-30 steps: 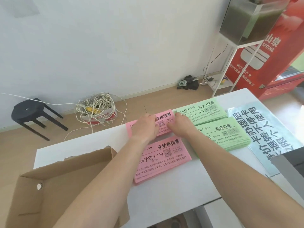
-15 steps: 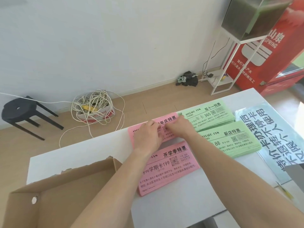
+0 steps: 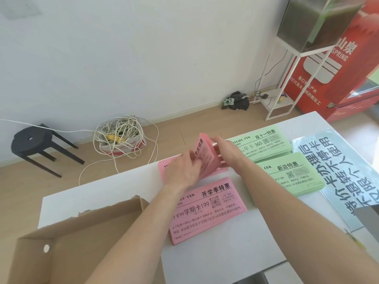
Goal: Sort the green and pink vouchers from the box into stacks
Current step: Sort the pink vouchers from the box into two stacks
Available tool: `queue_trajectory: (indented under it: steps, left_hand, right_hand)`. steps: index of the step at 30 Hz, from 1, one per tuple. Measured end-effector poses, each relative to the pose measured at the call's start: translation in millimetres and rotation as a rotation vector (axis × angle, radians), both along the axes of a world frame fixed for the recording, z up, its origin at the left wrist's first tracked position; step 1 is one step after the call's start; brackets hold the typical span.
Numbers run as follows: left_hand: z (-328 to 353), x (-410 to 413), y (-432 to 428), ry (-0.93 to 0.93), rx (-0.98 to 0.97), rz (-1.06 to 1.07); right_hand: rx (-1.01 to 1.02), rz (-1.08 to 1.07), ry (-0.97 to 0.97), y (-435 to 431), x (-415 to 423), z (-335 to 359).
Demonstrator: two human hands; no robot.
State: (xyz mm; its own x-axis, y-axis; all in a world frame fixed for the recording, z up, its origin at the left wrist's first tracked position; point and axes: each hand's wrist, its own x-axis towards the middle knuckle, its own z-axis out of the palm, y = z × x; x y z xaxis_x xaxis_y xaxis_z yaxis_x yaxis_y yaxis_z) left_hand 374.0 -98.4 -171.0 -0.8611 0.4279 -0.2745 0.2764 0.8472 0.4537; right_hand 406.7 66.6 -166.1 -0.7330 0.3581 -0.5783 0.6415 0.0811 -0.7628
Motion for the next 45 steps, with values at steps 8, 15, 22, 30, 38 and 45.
queue_trajectory:
  steps: [8,15,22,30,38,45]
  left_hand:
    - [53.0,-21.2,7.6,-0.563,0.246,0.278]
    - [53.6,-37.3,6.7,-0.564,0.174,0.340]
    - [33.1,-31.8,15.7,-0.333,0.103,0.405]
    - [23.1,-33.5,5.7,-0.358,0.202,0.457]
    - [15.3,-36.1,-5.9,-0.392,0.257,0.467]
    - [12.9,-38.8,-10.6,-0.401,0.267,0.428]
  right_hand:
    - [-0.150,0.062,0.178,-3.7,16.7,-5.0]
    - [-0.085,0.075,0.330,-24.6,16.8,-20.8]
    - [-0.025,0.034,0.334,-31.3,20.2,-31.5]
    - [0.007,0.222,0.218,-8.8,16.7,-13.2]
    - [0.124,0.088,0.031,51.4,15.3,-12.6]
    - [0.219,0.118,0.009,54.1,20.2,-11.4]
